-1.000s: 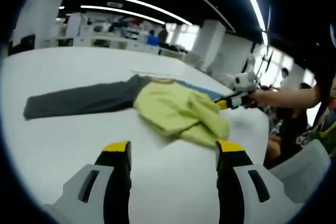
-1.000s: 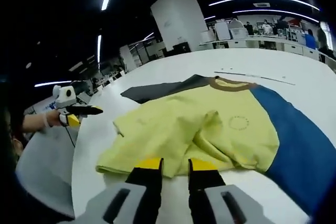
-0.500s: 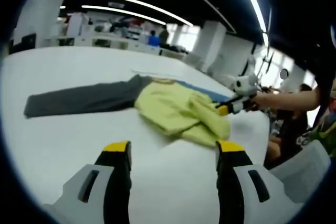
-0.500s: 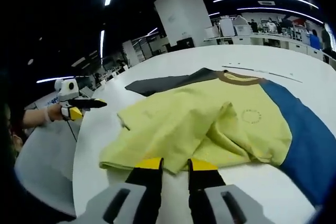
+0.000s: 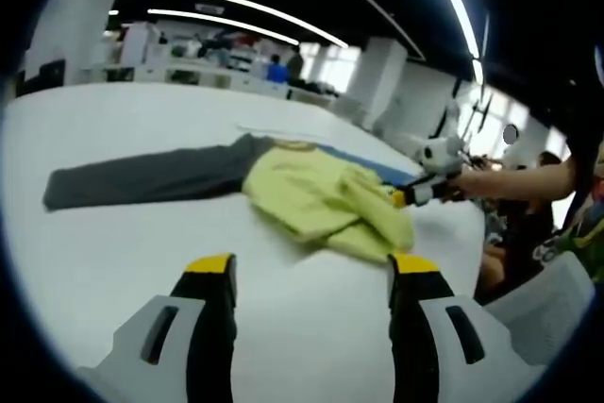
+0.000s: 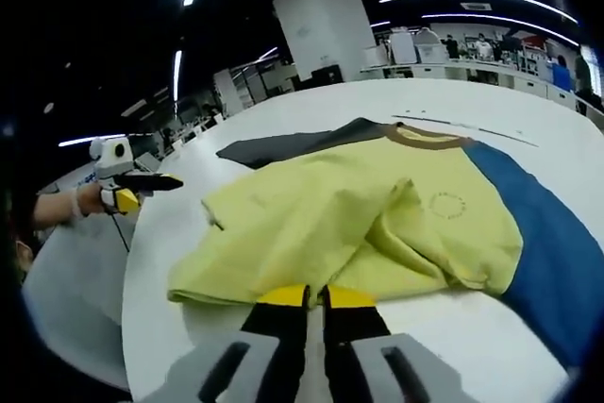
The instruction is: Fold the garment on the visible template until the final outline fits inside the template.
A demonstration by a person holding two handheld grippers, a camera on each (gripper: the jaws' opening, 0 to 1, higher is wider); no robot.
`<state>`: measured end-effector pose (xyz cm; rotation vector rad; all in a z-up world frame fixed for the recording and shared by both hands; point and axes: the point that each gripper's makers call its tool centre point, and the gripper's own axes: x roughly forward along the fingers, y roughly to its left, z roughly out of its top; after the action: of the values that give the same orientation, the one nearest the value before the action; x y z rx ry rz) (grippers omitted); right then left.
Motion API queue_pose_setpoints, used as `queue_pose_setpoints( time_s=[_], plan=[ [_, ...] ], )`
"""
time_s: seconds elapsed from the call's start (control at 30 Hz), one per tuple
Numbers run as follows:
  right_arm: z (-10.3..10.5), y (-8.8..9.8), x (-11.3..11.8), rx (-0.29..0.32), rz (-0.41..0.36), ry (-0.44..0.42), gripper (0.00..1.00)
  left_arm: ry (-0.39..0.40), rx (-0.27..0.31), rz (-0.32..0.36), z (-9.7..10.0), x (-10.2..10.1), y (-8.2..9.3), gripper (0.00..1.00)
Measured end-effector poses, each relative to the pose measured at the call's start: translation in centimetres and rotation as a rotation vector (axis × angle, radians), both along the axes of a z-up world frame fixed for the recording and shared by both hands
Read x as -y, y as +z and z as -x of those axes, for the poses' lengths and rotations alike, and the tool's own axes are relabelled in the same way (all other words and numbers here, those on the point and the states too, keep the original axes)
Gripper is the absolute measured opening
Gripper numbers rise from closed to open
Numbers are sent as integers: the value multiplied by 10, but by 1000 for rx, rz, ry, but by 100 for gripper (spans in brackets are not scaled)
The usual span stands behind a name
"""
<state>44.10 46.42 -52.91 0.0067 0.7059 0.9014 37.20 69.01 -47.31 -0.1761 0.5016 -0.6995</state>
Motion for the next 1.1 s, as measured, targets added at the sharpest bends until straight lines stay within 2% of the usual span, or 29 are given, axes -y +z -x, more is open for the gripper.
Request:
queue_pose_setpoints(
  time_s=[0.17,0.23,0.33,0.47,0.53,0.73,0.87,1.1],
  plan=[
    [-2,7,3,-1,-29,-32,0,-1,-1,-2,1,0,0,61],
    [-2,18,6,-9,-77,-69,0,-2,1,-2,1,0,1,61],
    [-1,30,17,-18,-119,-109,0,-3,3,-4,0,1,2,61],
    [3,39,30,-8,-129,-133,0,-10,5,-5,-2,3,3,61],
    [7,45,38,-24,-149,-156,0,-16,6,-7,-2,5,3,61],
    [27,58,67,-17,-150,-189,0,-28,7,-10,-4,8,4,60],
    [41,66,91,-17,-161,-250,0,-46,5,-17,-6,13,3,60],
    [80,70,106,-41,-163,-287,0,-81,0,-23,-11,23,2,60]
  ],
)
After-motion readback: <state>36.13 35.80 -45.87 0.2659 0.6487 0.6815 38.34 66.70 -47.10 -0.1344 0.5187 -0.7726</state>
